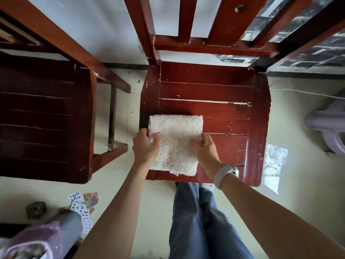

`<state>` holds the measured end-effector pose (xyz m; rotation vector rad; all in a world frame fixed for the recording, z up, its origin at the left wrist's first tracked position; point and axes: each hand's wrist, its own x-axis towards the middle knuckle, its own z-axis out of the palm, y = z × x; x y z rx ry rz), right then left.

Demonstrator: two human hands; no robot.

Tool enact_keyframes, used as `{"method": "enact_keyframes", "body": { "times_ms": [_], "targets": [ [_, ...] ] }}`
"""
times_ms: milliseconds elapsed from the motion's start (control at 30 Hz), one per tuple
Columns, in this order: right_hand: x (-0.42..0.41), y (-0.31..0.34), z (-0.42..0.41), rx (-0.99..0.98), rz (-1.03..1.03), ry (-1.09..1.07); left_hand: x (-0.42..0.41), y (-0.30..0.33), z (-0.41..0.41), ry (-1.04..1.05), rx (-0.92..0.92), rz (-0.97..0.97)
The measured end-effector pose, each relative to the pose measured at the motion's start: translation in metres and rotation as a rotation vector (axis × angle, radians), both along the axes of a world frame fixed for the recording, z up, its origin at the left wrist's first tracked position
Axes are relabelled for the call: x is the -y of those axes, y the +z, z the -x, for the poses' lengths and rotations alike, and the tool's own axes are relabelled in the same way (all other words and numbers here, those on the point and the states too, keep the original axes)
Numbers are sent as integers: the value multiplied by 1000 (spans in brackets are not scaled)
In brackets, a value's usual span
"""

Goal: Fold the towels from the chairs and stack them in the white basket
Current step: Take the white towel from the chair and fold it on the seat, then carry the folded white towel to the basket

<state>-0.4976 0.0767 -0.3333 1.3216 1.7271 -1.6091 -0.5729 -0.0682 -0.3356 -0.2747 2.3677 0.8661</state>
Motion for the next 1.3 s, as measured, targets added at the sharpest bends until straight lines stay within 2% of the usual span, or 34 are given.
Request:
{"method": "enact_keyframes", "body": {
  "times_ms": [200, 333, 533, 667, 867, 1067, 1300],
  "targets": [
    [-2, 3, -5, -41, -52, -3, -5, 11, -7, 38, 58, -69],
    [-11, 25, -16, -93, -57, -39, -11, 33, -17, 47, -34, -120],
    [-45, 91, -59, -150, -146, -110, -46, 102, -53, -100, -207, -163],
    [-80, 144, -111, -178, -175, -227, -94, 159, -85, -216, -222, -166],
    [-150, 225, -233, -254, -286, -491, -201, 233, -172, -501, -193, -251],
    [-215, 284, -407, -243, -396, -766, -316, 286, -316, -823, -179, -322],
    [-271, 320, -589, -106, -618, -1073, -429, 323, -494, -1132, -109, -438]
  ]
}}
